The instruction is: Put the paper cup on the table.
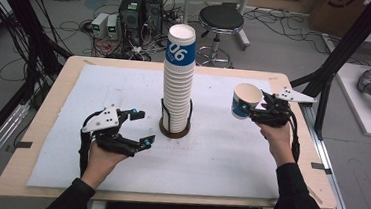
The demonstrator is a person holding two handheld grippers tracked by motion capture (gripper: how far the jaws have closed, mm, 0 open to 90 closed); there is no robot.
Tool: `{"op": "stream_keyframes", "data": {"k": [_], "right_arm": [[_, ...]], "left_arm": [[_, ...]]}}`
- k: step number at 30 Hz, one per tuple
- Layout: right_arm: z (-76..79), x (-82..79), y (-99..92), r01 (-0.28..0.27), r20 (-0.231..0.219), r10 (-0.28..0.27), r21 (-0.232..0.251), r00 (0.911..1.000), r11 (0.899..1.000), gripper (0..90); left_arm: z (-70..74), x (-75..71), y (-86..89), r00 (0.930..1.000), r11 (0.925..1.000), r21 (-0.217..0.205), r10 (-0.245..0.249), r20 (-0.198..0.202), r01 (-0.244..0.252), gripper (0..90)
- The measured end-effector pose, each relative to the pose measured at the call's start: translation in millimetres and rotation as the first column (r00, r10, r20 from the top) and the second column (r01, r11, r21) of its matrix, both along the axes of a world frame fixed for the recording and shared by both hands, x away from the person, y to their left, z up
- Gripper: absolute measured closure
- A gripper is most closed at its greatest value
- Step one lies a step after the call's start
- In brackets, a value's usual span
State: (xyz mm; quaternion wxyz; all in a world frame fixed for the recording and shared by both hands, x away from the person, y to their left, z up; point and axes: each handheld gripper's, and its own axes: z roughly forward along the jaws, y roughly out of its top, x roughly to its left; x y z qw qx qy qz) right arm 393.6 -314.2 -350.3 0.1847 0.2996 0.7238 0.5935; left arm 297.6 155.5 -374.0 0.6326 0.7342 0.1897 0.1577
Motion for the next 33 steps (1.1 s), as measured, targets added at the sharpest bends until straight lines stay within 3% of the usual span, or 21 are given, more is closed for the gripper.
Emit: {"op": "stream_keyframes", "data": {"k": [7, 19, 30, 33], "right_arm": [[-15.7, 5.0, -5.1, 0.064, -0.007, -0.064, 0.004, 0.9979, 0.998, 21.8], [-39.7, 14.5, -9.3, 0.132, -0.07, -0.131, 0.01, 0.9888, 0.991, 21.8], [-66.9, 26.4, -7.2, 0.238, -0.082, -0.237, 0.003, 0.9681, 0.971, 21.8], [-74.4, 28.7, -5.8, 0.252, -0.095, -0.253, -0.023, 0.9628, 0.967, 21.8]], "left_arm": [[-0.5, 0.7, -0.5, 1.0, 1.0, 0.006, -0.001, -0.005, 0.001, 14.6], [-0.8, 1.1, -1.4, 1.0, 1.0, 0.002, -0.007, -0.004, 0.007, 14.6], [-1.2, 1.0, -0.9, 1.0, 1.0, 0.004, -0.007, -0.004, 0.007, 14.6], [-1.5, 0.8, -1.4, 1.0, 1.0, 0.004, -0.007, -0.005, 0.007, 14.6]]}}
